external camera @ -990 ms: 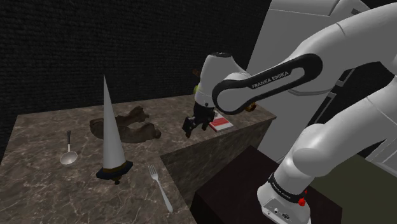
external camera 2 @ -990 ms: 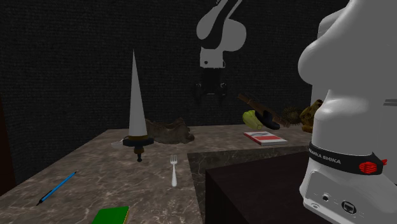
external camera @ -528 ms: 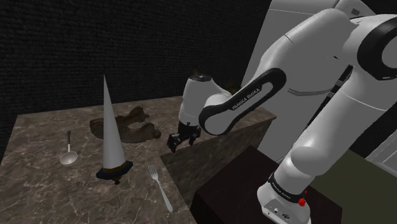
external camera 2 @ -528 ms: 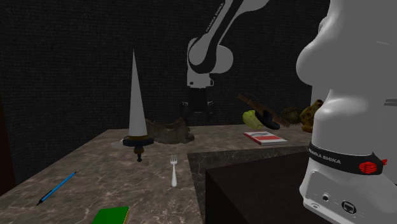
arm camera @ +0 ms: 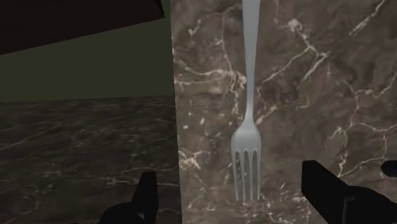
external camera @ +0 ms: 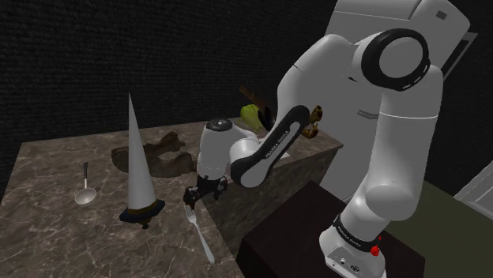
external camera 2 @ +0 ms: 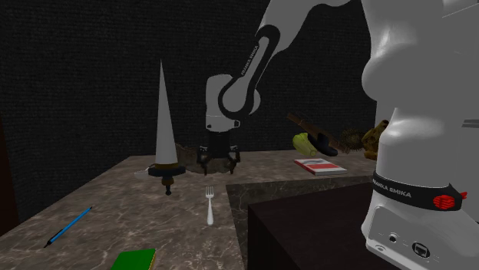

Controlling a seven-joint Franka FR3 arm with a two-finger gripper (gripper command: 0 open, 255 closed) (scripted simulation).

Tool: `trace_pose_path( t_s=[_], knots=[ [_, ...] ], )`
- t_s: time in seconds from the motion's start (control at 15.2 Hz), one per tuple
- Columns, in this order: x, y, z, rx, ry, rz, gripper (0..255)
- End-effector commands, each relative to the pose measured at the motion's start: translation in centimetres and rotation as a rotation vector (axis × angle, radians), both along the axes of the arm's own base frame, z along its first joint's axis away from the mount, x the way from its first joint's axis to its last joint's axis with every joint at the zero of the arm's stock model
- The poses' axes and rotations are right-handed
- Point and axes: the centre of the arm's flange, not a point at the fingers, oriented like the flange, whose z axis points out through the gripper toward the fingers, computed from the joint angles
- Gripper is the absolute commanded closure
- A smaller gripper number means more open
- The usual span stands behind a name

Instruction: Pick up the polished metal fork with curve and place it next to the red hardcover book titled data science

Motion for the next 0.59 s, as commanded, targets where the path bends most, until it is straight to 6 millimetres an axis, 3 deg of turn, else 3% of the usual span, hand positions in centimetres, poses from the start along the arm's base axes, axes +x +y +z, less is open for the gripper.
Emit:
trace_pose_path(
  t_s=[0.0,0.2,0.53],
  knots=[
    [0.4,1.3,-2.0,0.002,0.001,-0.016,0],
    [1.2,3.1,-4.5,0.006,0.002,-0.034,0],
    [1.4,3.1,-7.1,0.006,0.002,-0.034,0]
  ],
)
